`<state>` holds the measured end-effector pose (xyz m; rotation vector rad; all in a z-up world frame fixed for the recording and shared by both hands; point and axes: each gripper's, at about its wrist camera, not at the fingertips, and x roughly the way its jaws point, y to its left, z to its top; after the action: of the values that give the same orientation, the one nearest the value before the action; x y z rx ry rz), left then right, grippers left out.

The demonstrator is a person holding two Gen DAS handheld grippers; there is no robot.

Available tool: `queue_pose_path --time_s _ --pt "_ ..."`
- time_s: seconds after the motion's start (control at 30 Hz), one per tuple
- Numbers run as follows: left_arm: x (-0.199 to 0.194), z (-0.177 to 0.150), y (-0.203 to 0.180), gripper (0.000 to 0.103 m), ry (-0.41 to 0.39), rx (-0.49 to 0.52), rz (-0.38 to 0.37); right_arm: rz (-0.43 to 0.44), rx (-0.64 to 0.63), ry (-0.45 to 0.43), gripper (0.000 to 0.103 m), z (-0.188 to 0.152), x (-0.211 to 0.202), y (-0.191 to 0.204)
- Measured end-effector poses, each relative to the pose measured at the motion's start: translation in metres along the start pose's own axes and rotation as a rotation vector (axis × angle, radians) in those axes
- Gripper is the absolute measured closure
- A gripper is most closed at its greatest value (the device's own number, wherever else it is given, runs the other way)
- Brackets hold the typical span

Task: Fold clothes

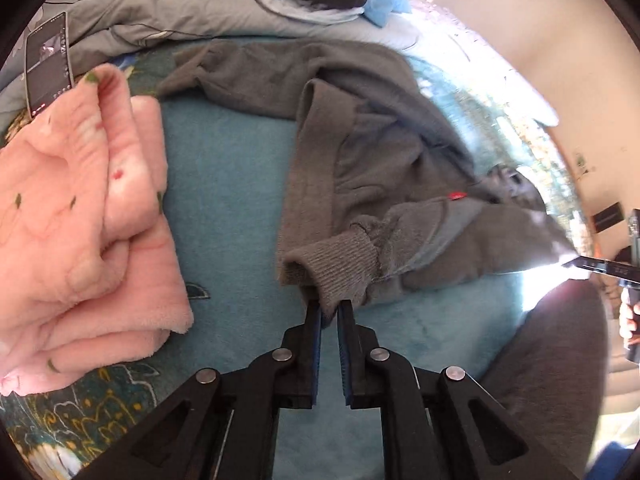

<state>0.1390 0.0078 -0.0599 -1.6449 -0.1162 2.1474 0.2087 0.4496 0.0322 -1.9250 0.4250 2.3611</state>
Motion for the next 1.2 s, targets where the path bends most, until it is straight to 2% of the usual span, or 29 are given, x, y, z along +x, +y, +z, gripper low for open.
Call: queue_pose_path --time_s 0.03,0.07,0.1,0.2,0.33,0.47,0.53,0.63,0.67,0.7,0.73,0.77,0.8,0.87,1.03,1.2 --pt "-0.007 0.001 0.002 0.092 -0.011 -0.009 -0.019 0.005 -0.021 -0.009 0.067 0.004 -0.006 0.002" --pt "-0.014 0.002 0.004 0.086 -0.022 -0.026 -0.037 0.009 -0.040 -0.019 0.064 0.008 -0.012 0.004" --pt "-0.018 0.004 0.006 0.075 -0.036 -0.045 -0.044 0.006 -0.051 -0.033 0.060 0.015 -0.015 0.005" --pt "-0.019 0.011 0.015 0.062 -0.071 -0.112 -0.054 -0.027 -0.057 -0.064 0.059 0.046 -0.012 0.009" --pt "-0.005 0.023 0.017 0.057 -0.052 -0.154 -0.006 -0.067 -0.050 -0.043 0.059 0.089 0.022 0.016" --pt "0.001 0.028 0.005 0.050 -0.048 -0.059 0.055 -0.062 -0.045 0.020 0.059 0.105 0.062 0.028" --pt "0.006 0.030 0.000 0.050 -0.029 -0.012 0.072 -0.060 -0.046 0.053 0.059 0.109 0.078 0.029" --pt "0.013 0.031 -0.008 0.050 -0.008 0.019 0.041 -0.069 -0.039 0.081 0.060 0.110 0.087 0.032" --pt "0.015 0.031 -0.011 0.050 -0.008 0.029 0.039 -0.066 -0.035 0.078 0.064 0.110 0.086 0.031" --pt "0.016 0.031 -0.013 0.052 -0.006 0.038 0.039 -0.063 -0.031 0.074 0.084 0.110 0.085 0.030" --pt "0.019 0.030 -0.015 0.052 -0.004 0.044 0.045 -0.059 -0.027 0.070 0.099 0.111 0.084 0.029" --pt "0.021 0.030 -0.018 0.057 0.001 0.051 0.049 -0.057 -0.016 0.058 0.098 0.112 0.078 0.028" --pt "0.024 0.030 -0.019 0.076 0.007 0.060 0.052 -0.054 -0.006 0.047 0.099 0.113 0.073 0.026" --pt "0.029 0.028 -0.022 0.097 0.018 0.075 0.061 -0.056 0.017 0.006 0.101 0.119 0.057 0.022" --pt "0.028 0.025 -0.026 0.100 0.006 0.078 0.056 -0.053 0.040 -0.110 0.102 0.141 0.004 0.013" --pt "0.026 0.023 -0.027 0.100 0.003 0.074 0.046 -0.048 -0.075 -0.047 0.101 0.153 0.020 0.035"
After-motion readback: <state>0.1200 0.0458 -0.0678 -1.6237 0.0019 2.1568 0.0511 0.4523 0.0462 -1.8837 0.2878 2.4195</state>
